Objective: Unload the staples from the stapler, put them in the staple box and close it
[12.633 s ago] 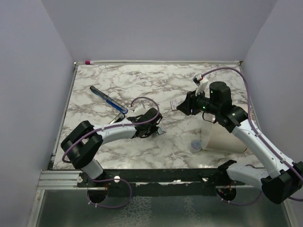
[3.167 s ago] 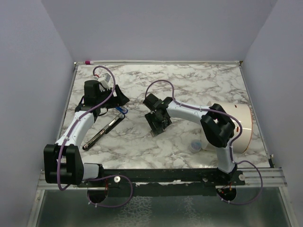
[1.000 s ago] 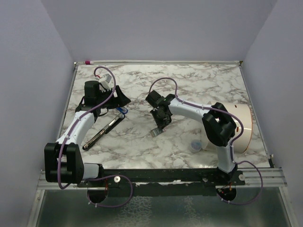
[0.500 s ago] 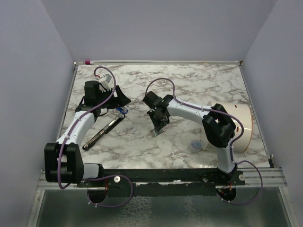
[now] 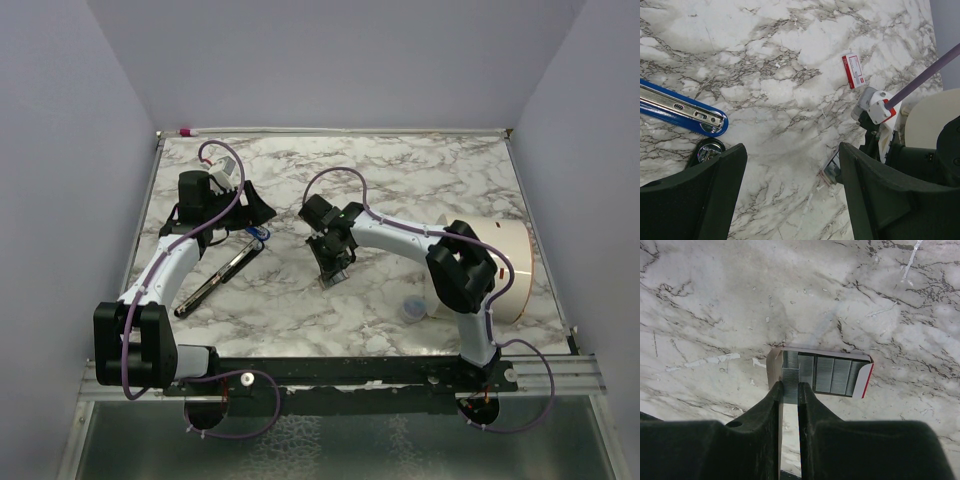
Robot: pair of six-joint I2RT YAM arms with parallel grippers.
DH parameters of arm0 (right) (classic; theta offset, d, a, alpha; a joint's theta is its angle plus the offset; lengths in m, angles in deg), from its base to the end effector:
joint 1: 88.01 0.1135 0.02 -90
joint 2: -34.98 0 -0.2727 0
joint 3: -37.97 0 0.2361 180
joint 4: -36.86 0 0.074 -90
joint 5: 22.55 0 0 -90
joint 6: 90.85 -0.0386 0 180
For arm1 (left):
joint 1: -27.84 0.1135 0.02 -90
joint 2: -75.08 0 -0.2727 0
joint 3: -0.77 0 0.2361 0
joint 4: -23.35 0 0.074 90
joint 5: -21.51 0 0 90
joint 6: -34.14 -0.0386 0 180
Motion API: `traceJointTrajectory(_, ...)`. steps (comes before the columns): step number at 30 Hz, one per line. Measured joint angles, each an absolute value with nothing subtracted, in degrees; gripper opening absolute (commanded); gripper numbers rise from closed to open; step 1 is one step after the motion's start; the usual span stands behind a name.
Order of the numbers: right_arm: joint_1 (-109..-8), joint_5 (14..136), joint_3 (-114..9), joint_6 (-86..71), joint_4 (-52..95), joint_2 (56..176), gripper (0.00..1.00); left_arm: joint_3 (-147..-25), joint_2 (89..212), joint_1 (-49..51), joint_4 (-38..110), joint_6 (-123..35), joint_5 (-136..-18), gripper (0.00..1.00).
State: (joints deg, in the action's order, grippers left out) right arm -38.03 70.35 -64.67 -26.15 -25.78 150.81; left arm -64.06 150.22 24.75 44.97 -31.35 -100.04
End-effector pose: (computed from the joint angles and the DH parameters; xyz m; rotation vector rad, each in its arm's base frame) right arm 0.2533 0.3047 0.1960 -0.6424 2.8927 0.2843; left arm 0.2716 -0.0349 0.2783 -0.0677 2.1566 -0.8670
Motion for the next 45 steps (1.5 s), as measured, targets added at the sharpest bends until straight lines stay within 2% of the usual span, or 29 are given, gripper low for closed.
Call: traceJointTrajectory(45, -37.53, 71.27, -64.47, -25.78, -25.78, 152.32, 0.13, -64.06, 150.22, 24.73, 44.97, -31.35, -100.17, 0.77)
